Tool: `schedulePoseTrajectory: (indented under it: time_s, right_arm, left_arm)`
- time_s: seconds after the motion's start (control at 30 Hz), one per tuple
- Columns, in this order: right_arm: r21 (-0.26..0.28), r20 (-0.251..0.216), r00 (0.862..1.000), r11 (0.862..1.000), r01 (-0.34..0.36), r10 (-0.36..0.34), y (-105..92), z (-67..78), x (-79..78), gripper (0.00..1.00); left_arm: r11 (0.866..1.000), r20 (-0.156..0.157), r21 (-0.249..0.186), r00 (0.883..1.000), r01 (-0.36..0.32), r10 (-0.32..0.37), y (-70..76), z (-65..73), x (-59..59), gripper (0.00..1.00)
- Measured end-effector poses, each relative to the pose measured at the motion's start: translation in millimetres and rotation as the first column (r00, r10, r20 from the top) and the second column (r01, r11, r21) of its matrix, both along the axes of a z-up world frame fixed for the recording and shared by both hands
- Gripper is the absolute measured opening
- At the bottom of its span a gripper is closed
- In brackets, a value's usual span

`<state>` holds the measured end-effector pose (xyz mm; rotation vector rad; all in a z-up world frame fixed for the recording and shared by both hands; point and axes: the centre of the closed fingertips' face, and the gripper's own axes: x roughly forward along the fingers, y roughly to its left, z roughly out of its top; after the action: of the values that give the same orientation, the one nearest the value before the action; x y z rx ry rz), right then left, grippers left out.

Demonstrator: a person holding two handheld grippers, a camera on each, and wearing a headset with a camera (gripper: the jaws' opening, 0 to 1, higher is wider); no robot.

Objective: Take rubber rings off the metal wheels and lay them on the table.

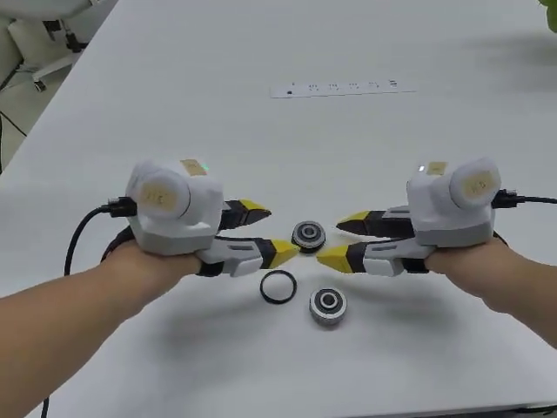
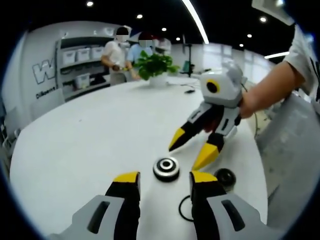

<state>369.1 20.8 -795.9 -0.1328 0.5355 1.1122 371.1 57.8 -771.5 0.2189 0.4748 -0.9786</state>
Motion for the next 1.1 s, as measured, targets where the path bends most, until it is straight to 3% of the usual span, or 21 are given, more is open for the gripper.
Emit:
schedulePoseTrajectory:
  time_s: [0.37,0.8,1.1]
  right_arm:
    - [0.028,-0.009,0.999,0.999,0.031,-0.031,1.6,-4.1,8.3,0.33]
    - [0.037,-0.024,0.999,0.999,0.023,-0.022,4.5,-7.6,3.4,0.32]
    - [0.033,-0.021,1.000,0.999,0.014,-0.013,6.2,-8.9,0.7,0.32]
  left_arm:
    - [1.000,-0.026,0.002,1.000,0.003,-0.003,-13.6,-9.5,4.0,0.34]
    - [1.000,-0.049,0.014,0.999,0.020,-0.019,-23.5,-16.2,7.5,0.25]
    - [0.998,-0.028,0.049,0.999,0.045,-0.043,-26.2,-18.9,8.9,0.19]
